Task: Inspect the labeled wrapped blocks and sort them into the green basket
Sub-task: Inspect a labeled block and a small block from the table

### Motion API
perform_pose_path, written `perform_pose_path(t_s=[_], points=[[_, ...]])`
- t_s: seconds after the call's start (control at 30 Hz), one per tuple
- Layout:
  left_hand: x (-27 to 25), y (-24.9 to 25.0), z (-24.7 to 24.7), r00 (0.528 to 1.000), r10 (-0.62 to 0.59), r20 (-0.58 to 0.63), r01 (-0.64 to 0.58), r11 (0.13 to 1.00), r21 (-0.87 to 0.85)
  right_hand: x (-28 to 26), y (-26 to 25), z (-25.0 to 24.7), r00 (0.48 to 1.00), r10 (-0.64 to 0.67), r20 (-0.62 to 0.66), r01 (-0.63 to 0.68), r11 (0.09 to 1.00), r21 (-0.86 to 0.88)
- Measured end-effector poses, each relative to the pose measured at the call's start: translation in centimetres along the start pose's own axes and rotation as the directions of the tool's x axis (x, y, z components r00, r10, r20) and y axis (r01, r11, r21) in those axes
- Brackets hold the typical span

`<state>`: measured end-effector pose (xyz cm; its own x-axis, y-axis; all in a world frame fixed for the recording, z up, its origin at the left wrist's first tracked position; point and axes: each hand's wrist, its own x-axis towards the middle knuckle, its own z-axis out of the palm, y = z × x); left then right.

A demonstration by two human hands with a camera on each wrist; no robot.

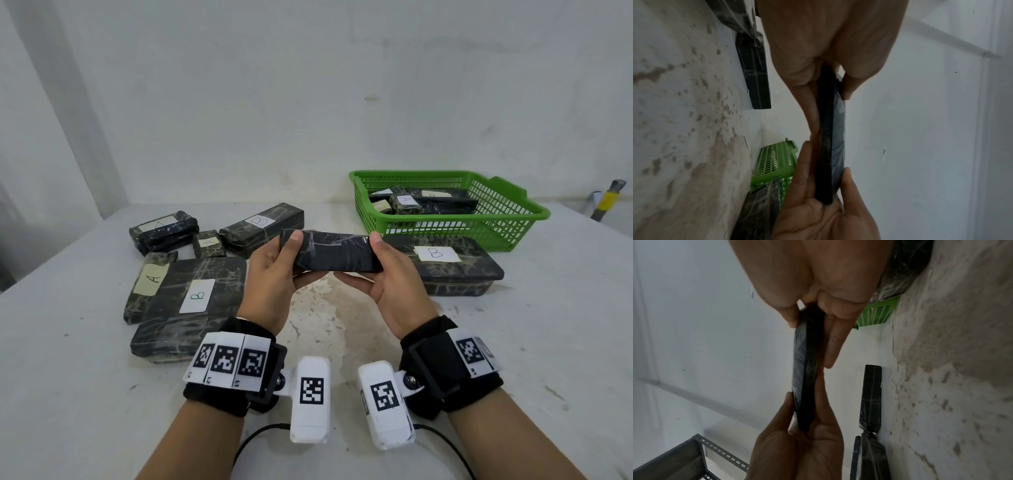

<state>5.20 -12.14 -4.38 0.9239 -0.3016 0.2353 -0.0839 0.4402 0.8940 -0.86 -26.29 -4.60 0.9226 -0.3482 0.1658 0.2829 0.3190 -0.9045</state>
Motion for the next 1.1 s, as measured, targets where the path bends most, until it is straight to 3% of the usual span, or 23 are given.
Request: perform_pose_path(t_s=[0.13, 0.33, 0.5, 0.6, 0.77, 0.87, 1.1], points=[[-0.19, 0.1, 0.03, 1.0, -0.003, 0.006, 0.003, 1.0, 0.03, -0.23, -0.2, 0.1, 0.999, 0.051, 0.015, -0.051, 0.998, -0.046], [-0.54, 0.27, 0.37, 0.995, -0.083, 0.047, 0.084, 0.996, -0.024, -0.38, 0.2, -0.02, 0.997, -0.03, -0.075, 0.018, 0.987, -0.159], [-0.46, -0.35, 0.05, 1.0, 0.02, -0.023, -0.016, 0.989, 0.146, -0.67, 0.35, 0.57, 0.995, 0.073, -0.068, -0.084, 0.98, -0.178], [-0.43, -0.34, 0.04, 1.0, 0.023, -0.02, -0.02, 0.986, 0.163, -0.83, 0.21, 0.73, 0.991, 0.123, -0.051, -0.13, 0.979, -0.159], [-0.85, 0.16, 0.62, 0.997, -0.073, 0.037, 0.071, 0.996, 0.062, -0.62, 0.24, 0.45, 0.994, 0.002, -0.105, -0.024, 0.977, -0.214], [-0.84, 0.1, 0.72, 0.998, -0.052, 0.031, 0.05, 0.998, 0.044, -0.7, 0.29, 0.47, 0.994, -0.048, -0.102, 0.022, 0.97, -0.241], [-0.83, 0.3, 0.6, 0.999, 0.0, 0.052, -0.004, 0.998, 0.066, -0.86, 0.0, 0.81, 0.997, 0.001, -0.075, -0.018, 0.974, -0.227]])
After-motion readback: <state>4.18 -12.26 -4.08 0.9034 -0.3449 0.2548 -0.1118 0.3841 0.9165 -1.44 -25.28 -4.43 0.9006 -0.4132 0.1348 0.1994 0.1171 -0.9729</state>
